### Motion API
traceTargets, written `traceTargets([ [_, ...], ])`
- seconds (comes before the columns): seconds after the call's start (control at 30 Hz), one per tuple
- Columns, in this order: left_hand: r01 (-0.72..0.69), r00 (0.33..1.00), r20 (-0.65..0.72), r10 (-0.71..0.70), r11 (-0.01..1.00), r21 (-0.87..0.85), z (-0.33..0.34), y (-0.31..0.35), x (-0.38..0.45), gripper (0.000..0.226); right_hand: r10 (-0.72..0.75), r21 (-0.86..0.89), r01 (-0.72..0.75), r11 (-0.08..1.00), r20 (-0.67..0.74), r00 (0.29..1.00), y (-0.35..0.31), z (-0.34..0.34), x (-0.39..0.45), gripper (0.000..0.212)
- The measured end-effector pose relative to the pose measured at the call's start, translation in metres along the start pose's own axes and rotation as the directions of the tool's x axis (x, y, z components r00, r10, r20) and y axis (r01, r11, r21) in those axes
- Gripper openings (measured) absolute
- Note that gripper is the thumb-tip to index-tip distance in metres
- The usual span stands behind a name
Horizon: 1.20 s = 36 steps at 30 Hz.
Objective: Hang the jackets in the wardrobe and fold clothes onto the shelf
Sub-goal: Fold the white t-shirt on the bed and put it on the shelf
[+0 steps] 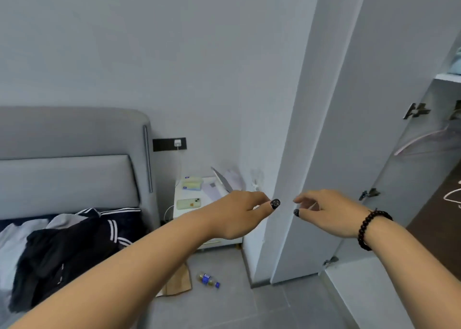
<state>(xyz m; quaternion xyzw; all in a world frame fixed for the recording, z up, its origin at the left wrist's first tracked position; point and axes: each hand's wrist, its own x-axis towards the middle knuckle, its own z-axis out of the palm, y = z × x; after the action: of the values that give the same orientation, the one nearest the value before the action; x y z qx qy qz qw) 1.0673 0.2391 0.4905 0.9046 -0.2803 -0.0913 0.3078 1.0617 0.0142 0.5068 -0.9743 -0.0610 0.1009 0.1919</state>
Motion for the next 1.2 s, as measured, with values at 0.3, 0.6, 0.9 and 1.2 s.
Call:
traceTargets([
  [0.3,0.192,0.979,-0.052,-0.199,0.974,-0.117,-0.014,-0.099,-0.094,0.044,-0.164,0.09,0.149,0.985,0.181,0.97,-0.086,0.086,0.038,0.029],
  [0.6,0.383,0.91,-0.087,-0.405,0.903,-0.196,-0.074,-0.247,-0.148,0.041,-0.263,0.074,0.252,0.965,0.225,0.938,-0.202,0.149,0.143,0.025],
  [0.9,0.537,0.799,-0.125,-0.588,0.791,-0.292,-0.121,-0.361,-0.193,0.035,-0.374,0.11,0.358,0.927,0.335,0.865,-0.31,0.22,0.237,0.027],
  [1.2,0.593,0.735,-0.123,-0.667,0.72,-0.36,-0.13,-0.394,-0.192,0.032,-0.451,0.131,0.434,0.891,0.349,0.821,-0.344,0.247,0.282,0.024],
])
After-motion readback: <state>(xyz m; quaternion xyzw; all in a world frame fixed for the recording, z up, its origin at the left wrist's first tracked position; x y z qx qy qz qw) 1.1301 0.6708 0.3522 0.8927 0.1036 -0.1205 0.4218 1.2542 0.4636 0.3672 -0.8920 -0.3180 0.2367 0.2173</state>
